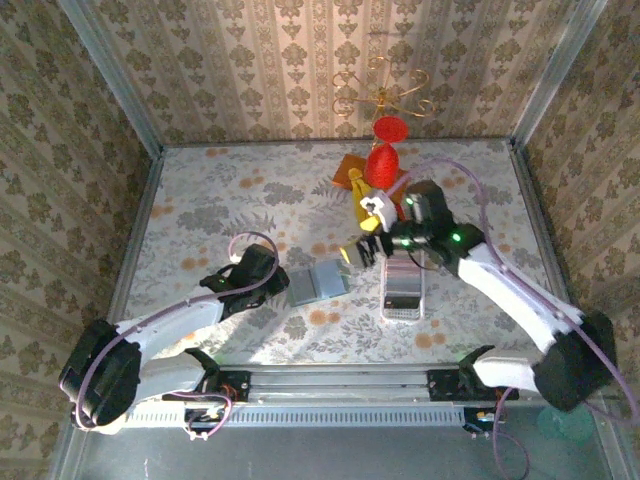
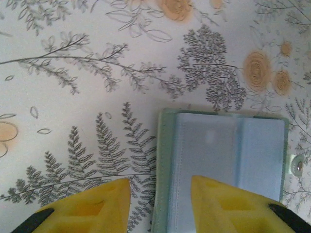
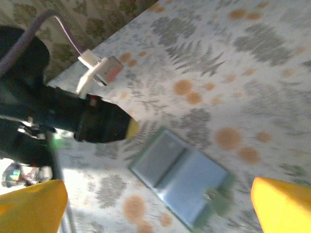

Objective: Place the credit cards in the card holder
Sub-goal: Pick up the credit card from the storage box.

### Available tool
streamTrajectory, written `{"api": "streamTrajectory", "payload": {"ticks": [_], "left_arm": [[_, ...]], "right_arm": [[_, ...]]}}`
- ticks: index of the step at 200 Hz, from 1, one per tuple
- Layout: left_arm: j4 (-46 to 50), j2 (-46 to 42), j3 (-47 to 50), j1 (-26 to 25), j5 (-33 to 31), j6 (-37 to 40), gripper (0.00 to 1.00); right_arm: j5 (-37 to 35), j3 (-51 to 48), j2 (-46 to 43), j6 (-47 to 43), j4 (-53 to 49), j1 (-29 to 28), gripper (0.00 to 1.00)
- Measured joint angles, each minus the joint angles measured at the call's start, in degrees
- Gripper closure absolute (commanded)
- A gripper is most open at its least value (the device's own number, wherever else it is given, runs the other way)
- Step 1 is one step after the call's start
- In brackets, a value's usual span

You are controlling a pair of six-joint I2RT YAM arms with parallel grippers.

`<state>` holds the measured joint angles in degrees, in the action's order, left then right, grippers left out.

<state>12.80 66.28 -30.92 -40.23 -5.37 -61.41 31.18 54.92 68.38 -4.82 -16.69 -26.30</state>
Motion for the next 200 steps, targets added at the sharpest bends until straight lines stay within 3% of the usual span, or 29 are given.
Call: {"api": "streamTrajectory", "payload": {"ticks": [39, 61, 83, 93, 127, 156, 200], "left_arm": [[-4.37, 0.87, -0.61, -0.46, 0.94, 3.61, 0.62], [-6.03, 0.9, -0.61, -0.74, 1.44, 4.5, 0.62], [-6.12, 0.9, -0.61, -0.96, 1.77, 4.52, 0.62], [-6.29, 0.92, -0.59, -1.01, 2.1, 4.52, 0.62], [-7.02, 2.21, -0.59, -1.01, 3.3, 4.52, 0.62], [-7.15, 3.56, -0.59, -1.01, 4.17, 4.52, 0.62], [-7.45, 5.03, -0.59, -1.01, 5.01, 4.52, 0.63]], "right_arm": [[-9.73, -13.2, -13.0, -23.23, -1.31, 2.23, 0.01], [-11.41, -13.68, -12.63, -38.32, -7.76, 5.99, 0.11], [-12.28, -16.35, -13.7, -47.91, -10.82, 9.68, 0.23], [-12.7, -18.05, -14.53, -51.8, -11.72, 10.62, 0.23], [-13.64, -22.29, -15.56, -58.99, -13.49, 11.06, 0.18], [-13.75, -23.69, -15.54, -61.37, -12.92, 10.73, 0.26], [-15.19, -25.4, -12.85, -62.73, -8.52, 7.85, 0.26]]}}
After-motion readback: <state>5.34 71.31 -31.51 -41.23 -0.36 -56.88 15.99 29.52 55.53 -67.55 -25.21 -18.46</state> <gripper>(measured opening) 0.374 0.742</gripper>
